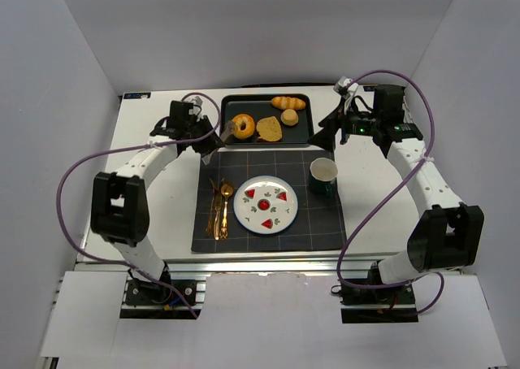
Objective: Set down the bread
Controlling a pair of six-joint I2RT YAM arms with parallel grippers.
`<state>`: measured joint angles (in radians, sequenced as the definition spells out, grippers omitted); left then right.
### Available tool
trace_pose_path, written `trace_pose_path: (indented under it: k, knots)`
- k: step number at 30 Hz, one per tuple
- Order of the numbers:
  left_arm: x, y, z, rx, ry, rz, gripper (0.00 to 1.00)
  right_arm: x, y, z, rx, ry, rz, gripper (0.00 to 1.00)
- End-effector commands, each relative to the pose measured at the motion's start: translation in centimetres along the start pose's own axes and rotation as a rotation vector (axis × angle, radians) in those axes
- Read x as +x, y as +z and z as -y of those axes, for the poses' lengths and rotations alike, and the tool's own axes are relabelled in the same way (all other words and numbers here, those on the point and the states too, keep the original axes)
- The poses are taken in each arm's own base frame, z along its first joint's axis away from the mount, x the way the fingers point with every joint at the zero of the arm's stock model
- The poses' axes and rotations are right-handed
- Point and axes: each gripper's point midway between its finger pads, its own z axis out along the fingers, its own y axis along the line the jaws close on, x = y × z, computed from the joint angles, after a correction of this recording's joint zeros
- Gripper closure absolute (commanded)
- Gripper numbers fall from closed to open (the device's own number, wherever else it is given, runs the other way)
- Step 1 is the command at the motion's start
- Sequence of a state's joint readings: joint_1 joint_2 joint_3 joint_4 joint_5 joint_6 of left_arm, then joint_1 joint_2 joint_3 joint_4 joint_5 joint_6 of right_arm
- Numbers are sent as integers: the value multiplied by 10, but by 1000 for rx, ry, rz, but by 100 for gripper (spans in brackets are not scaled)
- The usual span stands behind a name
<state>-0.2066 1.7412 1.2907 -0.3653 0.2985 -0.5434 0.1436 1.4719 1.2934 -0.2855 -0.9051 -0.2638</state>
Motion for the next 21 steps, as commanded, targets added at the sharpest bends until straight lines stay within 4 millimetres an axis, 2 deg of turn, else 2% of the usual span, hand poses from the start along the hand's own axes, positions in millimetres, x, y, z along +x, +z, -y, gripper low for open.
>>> trace_pose_path:
  k: [1,3,4,5,6,8,9,10,11,13,14,17,21]
  knots:
    - [-20,-51,31,72,35,129,100,-13,-8,-9,-15,-36,38,12]
    - [-17,-72,41,110,33,153,100,-13,-8,-9,-17,-35,37,12]
    - [-6,-75,38,112,25,136,100,-14,-8,-9,-17,-36,37,12]
    - [-2,-89,44,136,31,145,100,-12,-8,-9,-17,-36,33,12]
    - [5,-95,46,149,28,134,100,-11,-8,-9,-18,-33,28,12]
    - [34,-101,45,161,20,62,100,-12,-8,-8,-16,-39,27,12]
    - [42,-111,51,179,27,56,100,-11,-8,-7,-16,-41,24,12]
    - [58,-115,57,196,41,19,100,-11,-9,-8,-17,-41,21,12]
    - [81,-116,52,184,35,-46,100,-10,-9,-8,-16,-38,18,12]
    - [107,-127,63,211,55,-96,100,-8,-9,-9,-19,-38,11,12]
    - [125,-128,59,201,51,-142,100,-8,-9,-9,-18,-41,10,12]
    - [152,-139,66,215,51,-189,100,-7,-10,-9,-14,-42,6,12]
    - [170,-144,74,235,63,-216,100,-5,-11,-10,-14,-38,4,12]
